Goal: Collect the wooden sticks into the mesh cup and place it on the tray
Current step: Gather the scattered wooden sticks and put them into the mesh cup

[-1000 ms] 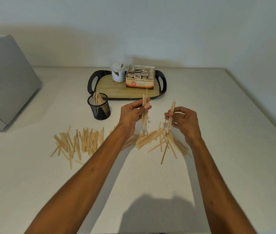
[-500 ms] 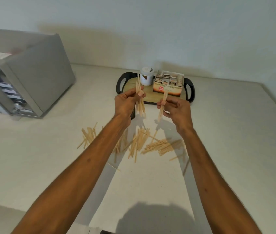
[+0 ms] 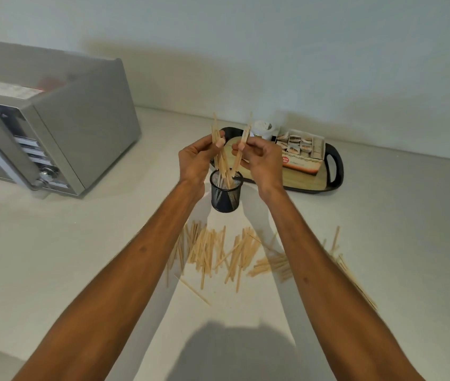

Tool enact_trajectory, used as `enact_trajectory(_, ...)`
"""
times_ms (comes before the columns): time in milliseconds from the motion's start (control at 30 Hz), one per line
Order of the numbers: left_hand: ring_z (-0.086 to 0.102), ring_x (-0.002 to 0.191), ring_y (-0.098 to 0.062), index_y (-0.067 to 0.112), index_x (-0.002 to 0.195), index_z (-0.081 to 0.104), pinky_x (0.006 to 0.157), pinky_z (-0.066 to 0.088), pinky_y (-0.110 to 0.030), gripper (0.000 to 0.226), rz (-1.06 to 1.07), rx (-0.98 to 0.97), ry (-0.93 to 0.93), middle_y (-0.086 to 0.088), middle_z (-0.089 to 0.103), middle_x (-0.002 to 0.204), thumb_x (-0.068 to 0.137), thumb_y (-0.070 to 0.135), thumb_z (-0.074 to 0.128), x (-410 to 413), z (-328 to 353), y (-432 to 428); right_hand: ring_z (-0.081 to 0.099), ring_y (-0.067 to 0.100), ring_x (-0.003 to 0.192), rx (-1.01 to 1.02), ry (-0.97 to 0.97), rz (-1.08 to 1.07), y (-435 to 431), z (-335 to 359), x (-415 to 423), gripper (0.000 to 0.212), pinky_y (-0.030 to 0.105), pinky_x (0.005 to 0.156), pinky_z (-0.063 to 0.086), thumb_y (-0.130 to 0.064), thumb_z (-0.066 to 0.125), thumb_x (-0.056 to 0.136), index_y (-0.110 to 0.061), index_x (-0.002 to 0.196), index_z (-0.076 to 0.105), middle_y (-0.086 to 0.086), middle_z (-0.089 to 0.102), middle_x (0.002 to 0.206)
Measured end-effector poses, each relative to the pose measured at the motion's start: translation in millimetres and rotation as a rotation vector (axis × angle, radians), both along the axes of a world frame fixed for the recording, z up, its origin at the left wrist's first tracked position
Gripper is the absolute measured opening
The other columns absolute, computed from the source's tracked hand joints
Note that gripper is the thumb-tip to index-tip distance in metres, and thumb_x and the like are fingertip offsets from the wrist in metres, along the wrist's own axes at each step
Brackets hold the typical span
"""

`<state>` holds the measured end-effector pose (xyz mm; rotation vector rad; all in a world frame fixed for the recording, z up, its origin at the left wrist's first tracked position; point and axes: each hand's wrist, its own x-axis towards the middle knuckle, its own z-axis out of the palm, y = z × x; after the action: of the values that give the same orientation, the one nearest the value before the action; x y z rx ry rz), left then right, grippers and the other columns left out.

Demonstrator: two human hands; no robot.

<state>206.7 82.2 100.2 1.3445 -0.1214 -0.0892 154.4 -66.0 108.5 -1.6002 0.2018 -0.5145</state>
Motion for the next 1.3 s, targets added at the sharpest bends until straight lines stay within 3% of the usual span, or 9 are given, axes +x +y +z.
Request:
enact_trajectory(167,0.075,0.085,0.012,0.005,0.132,0.077,0.063,0.052,-0.001,0.035,-0.013,0.02,0.032,0.012,0.084,0.106,0.097,0.005,0.077,8.0,-25.7,-0.5,0.081,0.025,0.098,-0.065,0.027,0.005,4.9,-25.2,13.0,0.016,0.052,0.091,0.065,-0.007,0.072,0.1,-0.003,0.114,0.079,0.009,0.083,0.102)
enact_trajectory(433,0.075,0.089,0.012,0.01,0.128,0.08,0.065,0.053,-0.003,0.034,-0.023,0.055,0.096,0.012,0.083,0.106,0.094,0.016,0.084,10.4,-40.5,0.5,0.079,0.014,0.1,-0.171,0.05,-0.069,-0.1,-40.9,11.2,0.022,0.039,0.097,0.064,-0.01,0.076,0.097,-0.005,0.118,0.08,0.005,0.082,0.107)
enact_trajectory(567,0.072,0.085,0.018,0.015,0.119,0.083,0.063,0.05,-0.001,0.023,-0.006,0.068,0.09,0.02,0.083,0.093,0.1,0.027,0.077,10.7,-38.3,0.6,0.078,0.01,0.102,-0.187,0.035,-0.11,-1.5,-40.7,9.2,0.019,0.035,0.099,0.063,-0.009,0.073,0.098,-0.008,0.116,0.081,0.001,0.082,0.107)
enact_trajectory(700,0.068,0.082,0.023,0.011,0.124,0.082,0.064,0.046,0.004,0.025,0.059,0.109,0.045,0.026,0.08,0.087,0.105,0.024,0.07,5.4,-37.1,-0.8,0.078,0.012,0.103,-0.167,0.044,-0.107,-5.3,-41.7,2.0,0.018,0.038,0.1,0.062,-0.003,0.07,0.099,-0.008,0.111,0.081,0.001,0.082,0.105)
enact_trajectory(800,0.071,0.098,0.013,0.012,0.131,0.079,0.082,0.052,-0.003,0.028,0.134,0.141,0.011,0.017,0.08,0.104,0.107,0.023,0.068,-6.3,-31.7,-0.7,0.079,0.014,0.102,-0.16,0.058,-0.101,-12.3,-44.2,-11.4,0.02,0.037,0.099,0.063,0.002,0.066,0.099,-0.007,0.109,0.081,0.003,0.082,0.104)
enact_trajectory(867,0.07,0.113,-0.002,0.016,0.13,0.078,0.097,0.053,-0.017,0.026,0.208,0.217,-0.086,0.008,0.079,0.118,0.108,0.022,0.066,-17.2,-30.3,-0.9,0.079,0.018,0.101,-0.128,0.06,-0.09,-18.0,-47.0,-24.7,0.02,0.035,0.097,0.064,0.007,0.064,0.099,-0.002,0.109,0.08,0.008,0.082,0.104)
enact_trajectory(1000,0.066,0.094,0.002,0.025,0.12,0.076,0.082,0.053,-0.014,0.021,0.283,0.379,-0.347,0.016,0.076,0.106,0.105,0.022,0.062,-62.8,-44.3,-6.4,0.08,0.022,0.097,-0.087,0.071,-0.09,-29.4,-56.6,-60.6,0.02,0.025,0.085,0.064,0.01,0.061,0.099,0.002,0.106,0.079,0.013,0.082,0.1)
enact_trajectory(1133,0.069,0.092,-0.003,0.029,0.111,0.077,0.08,0.061,-0.028,0.017,0.071,0.672,-0.423,0.016,0.075,0.1,0.1,0.028,0.065,-117.1,-70.0,-21.3,0.08,0.015,0.089,-0.079,0.153,-0.16,-48.8,-66.2,-98.8,0.023,0.009,0.066,0.054,0.004,0.06,0.1,-0.007,0.102,0.08,0.005,0.083,0.095)
enact_trajectory(1300,0.064,0.118,-0.026,0.023,0.124,0.077,0.097,0.055,-0.044,0.034,-0.167,1.148,-0.438,-0.001,0.071,0.129,0.098,0.041,0.066,-150.6,-77.0,-44.3,0.08,0.01,0.083,-0.103,0.241,-0.292,-81.1,-75.1,-147.5,0.023,0.013,0.062,0.055,-0.002,0.061,0.1,-0.015,0.096,0.08,-0.002,0.083,0.089)
